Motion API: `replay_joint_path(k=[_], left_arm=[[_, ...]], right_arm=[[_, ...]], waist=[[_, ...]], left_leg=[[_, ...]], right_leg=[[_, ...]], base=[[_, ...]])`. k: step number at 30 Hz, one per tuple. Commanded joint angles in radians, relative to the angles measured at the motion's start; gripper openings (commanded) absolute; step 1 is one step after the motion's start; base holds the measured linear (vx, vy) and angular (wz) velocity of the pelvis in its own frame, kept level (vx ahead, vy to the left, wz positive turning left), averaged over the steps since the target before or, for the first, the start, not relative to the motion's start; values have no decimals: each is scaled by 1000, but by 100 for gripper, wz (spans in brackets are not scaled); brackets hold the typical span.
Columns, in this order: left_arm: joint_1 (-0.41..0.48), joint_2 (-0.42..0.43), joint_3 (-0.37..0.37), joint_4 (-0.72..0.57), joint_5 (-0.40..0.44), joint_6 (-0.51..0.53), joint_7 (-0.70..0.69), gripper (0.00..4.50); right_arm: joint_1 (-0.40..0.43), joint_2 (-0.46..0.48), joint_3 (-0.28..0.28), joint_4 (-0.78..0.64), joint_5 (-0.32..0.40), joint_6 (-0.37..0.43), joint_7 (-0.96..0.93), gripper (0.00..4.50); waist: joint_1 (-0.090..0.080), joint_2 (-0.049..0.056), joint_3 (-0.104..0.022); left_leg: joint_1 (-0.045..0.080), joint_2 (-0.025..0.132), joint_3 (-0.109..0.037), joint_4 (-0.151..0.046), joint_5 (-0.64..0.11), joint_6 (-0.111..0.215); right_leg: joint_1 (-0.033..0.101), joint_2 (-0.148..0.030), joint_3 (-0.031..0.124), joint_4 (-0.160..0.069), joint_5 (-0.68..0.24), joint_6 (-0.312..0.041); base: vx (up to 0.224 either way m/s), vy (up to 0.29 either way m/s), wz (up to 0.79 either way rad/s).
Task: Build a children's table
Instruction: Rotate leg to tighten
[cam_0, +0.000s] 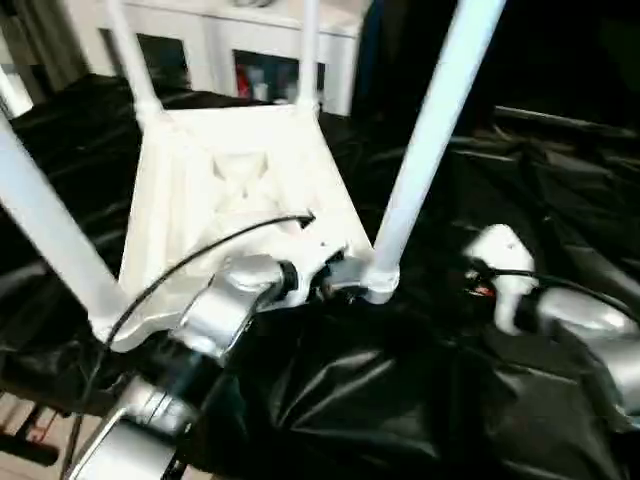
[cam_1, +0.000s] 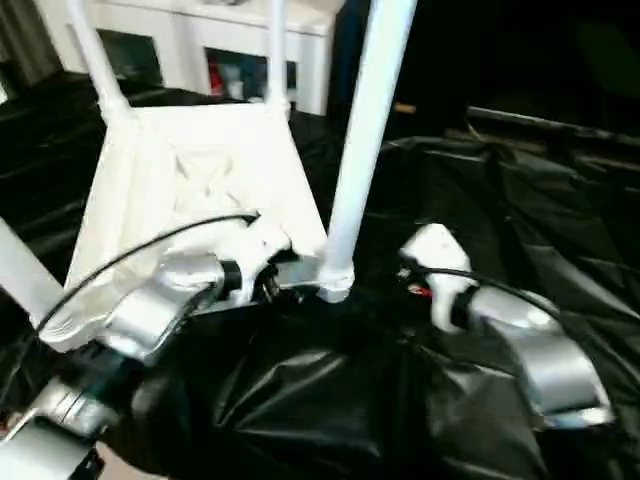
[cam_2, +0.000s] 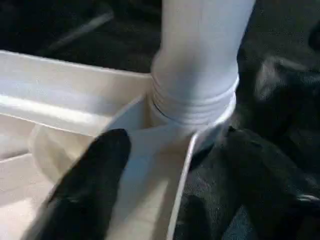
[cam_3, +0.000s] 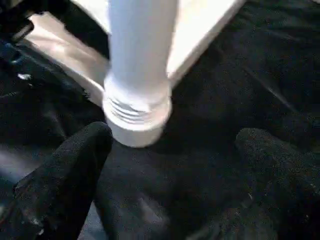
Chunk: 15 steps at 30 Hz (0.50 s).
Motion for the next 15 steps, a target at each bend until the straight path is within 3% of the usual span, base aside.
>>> replay_joint_path(k=[1,2,5,6,10,12,15], left_arm=[[-22,6,-19,41,16,-30,-29,302],[-32,11,-22,75,12,-43,-54,287],[-41,14,-24,111,10,-53,-78,282],[-42,15,-24,116,12,-52,-76,250],[-45,26,-17,132,4,-61,-99,224],[-47,31,-13,137,-3,-66,-115,197],[-46,46,-2,148,-8,-84,-141,191]], right_arm=[[6,-8,-23,-24,6,-4,-4,450],[19,-2,-32,-48,23,7,-15,450],[31,21,-45,-63,24,-10,-56,450],[33,25,-46,-64,22,-14,-62,450],[41,57,-49,-79,25,-49,-72,450],[41,68,-54,-79,34,-58,-71,450],[38,68,-39,-81,37,-57,-60,450]], waist=[[5,0,-81],[5,-2,-81],[8,11,-81],[7,10,-81],[5,15,-79],[3,14,-78],[1,14,-77]], left_leg=[[6,21,-8,-64,-257,54],[7,19,-5,-63,-261,58],[10,21,-7,-65,-256,55],[11,21,-7,-66,-262,53],[13,21,-8,-68,-296,48],[12,20,-9,-69,-304,47],[14,20,-10,-69,-319,43]], right_leg=[[53,-54,33,-88,-389,-111],[54,-52,33,-90,-393,-114],[54,-54,32,-89,-402,-121],[54,-53,30,-90,-408,-122],[52,-54,27,-96,-460,-109],[52,-54,25,-99,-488,-97],[49,-54,24,-103,-515,-85]], base=[[0,0,0],[0,0,0],[0,0,0],[0,0,0],[0,0,0],[0,0,0],[0,0,0]])
